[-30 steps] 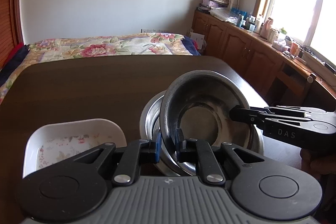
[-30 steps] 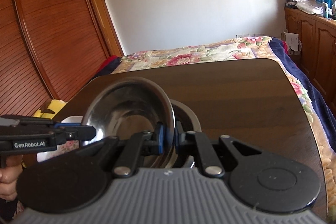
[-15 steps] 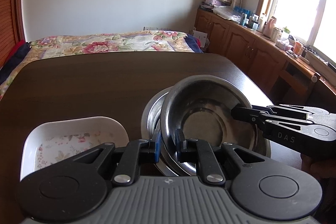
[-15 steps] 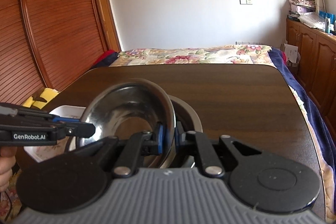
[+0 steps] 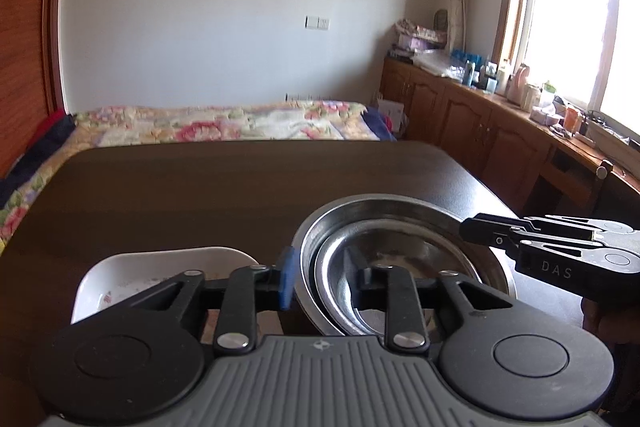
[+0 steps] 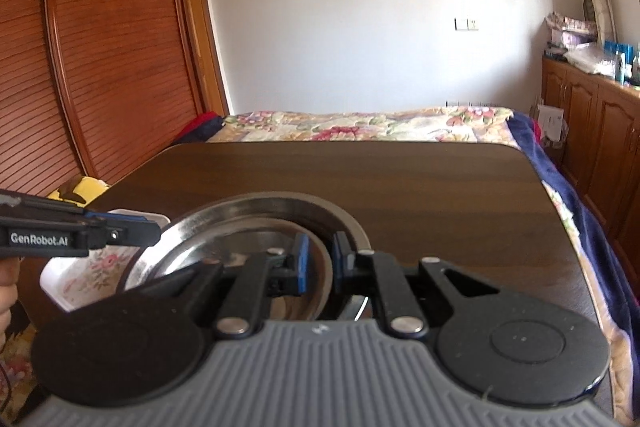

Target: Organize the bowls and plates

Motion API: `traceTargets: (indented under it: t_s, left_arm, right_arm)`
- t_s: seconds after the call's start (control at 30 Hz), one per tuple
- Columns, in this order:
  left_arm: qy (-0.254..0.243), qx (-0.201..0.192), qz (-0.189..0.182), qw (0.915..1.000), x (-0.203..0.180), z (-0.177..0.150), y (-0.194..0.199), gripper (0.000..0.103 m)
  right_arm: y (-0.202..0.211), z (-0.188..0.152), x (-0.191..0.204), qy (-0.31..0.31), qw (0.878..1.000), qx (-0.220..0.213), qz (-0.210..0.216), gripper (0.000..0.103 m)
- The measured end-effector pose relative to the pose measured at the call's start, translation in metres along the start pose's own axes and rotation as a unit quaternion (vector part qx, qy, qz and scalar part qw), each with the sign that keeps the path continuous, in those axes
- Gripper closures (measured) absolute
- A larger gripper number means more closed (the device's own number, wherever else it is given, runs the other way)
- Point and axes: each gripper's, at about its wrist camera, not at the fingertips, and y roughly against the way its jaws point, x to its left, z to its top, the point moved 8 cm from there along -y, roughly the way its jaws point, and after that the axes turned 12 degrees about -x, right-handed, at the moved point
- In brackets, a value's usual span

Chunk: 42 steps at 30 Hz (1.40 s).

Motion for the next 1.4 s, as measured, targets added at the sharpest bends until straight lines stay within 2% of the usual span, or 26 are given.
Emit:
traceTargets:
  t_s: [0.1,0.17,0.2,0.23,0.37,0.43,0.47,0.6,0.73,0.8,0.97,1.03,1.2,1.27,1.33,1.4]
  left_arm:
    - [-0.005,-0.01,-0.002,0.9999,-0.003,-0.003,0.003,0.065]
    - [-0.017,-0.021,0.003,0.9996,-0.005,-0.004,0.006,0.052]
    - [-0.023,-0.025,0.004,0.9994,-0.005,-0.004,0.006,0.049]
    - [-0.028,-0.028,0.005,0.9992,-0.006,-0.005,0.007,0.043]
    - [-0.044,-0.039,0.005,0.9983,-0.01,-0.007,0.008,0.024]
    - [-0.055,-0.048,0.01,0.9973,-0.011,-0.007,0.008,0.015]
    - [-0.058,-0.051,0.013,0.9969,-0.011,-0.007,0.008,0.009]
    - [-0.052,-0.056,0.019,0.9969,-0.007,-0.01,0.006,0.007]
    - [-0.05,-0.053,0.026,0.997,-0.003,-0.015,0.002,0.003]
    - [-0.045,-0.051,0.022,0.9974,-0.003,-0.018,0.001,0.003]
    - [-0.044,-0.05,0.021,0.9976,-0.002,-0.021,-0.002,0.002]
    - [-0.037,-0.046,0.018,0.9981,-0.001,-0.023,-0.004,0.005]
    - [-0.023,-0.03,0.009,0.9992,0.001,-0.027,-0.008,0.03]
    - [-0.016,-0.021,0.006,0.9996,0.002,-0.029,-0.011,0.045]
    - [-0.01,-0.014,0.002,0.9998,0.002,-0.03,-0.013,0.052]
    - [-0.009,-0.011,0.001,0.9999,0.001,-0.03,-0.014,0.06]
  right_arm:
    - [0.005,0.001,0.0,-0.001,1.0,-0.013,-0.002,0.088]
    - [0.008,0.0,0.0,0.001,1.0,-0.02,-0.004,0.085]
    - [0.01,-0.001,0.0,0.003,1.0,-0.026,-0.005,0.078]
    - [0.012,-0.002,-0.001,0.003,0.999,-0.032,-0.004,0.075]
    - [0.014,-0.005,-0.006,-0.008,0.999,-0.039,-0.005,0.073]
    - [0.014,-0.006,-0.008,-0.009,0.999,-0.043,-0.007,0.066]
    - [0.014,-0.006,-0.008,-0.008,0.999,-0.046,-0.009,0.057]
    - [0.013,-0.01,-0.007,-0.011,0.999,-0.052,-0.006,0.04]
    - [0.013,-0.013,-0.007,-0.01,0.998,-0.056,-0.011,0.03]
    - [0.013,-0.014,-0.006,-0.007,0.998,-0.059,-0.013,0.013]
    - [0.012,-0.017,-0.003,-0.005,0.998,-0.065,-0.014,0.005]
    - [0.011,-0.018,-0.003,-0.005,0.998,-0.064,-0.016,0.004]
    - [0.006,-0.022,-0.002,-0.01,0.998,-0.058,-0.017,0.004]
    - [0.005,-0.023,-0.001,-0.014,0.998,-0.054,-0.015,0.005]
    - [0.006,-0.022,0.0,-0.017,0.998,-0.056,-0.012,0.005]
    - [0.005,-0.022,0.0,-0.018,0.998,-0.054,-0.014,0.009]
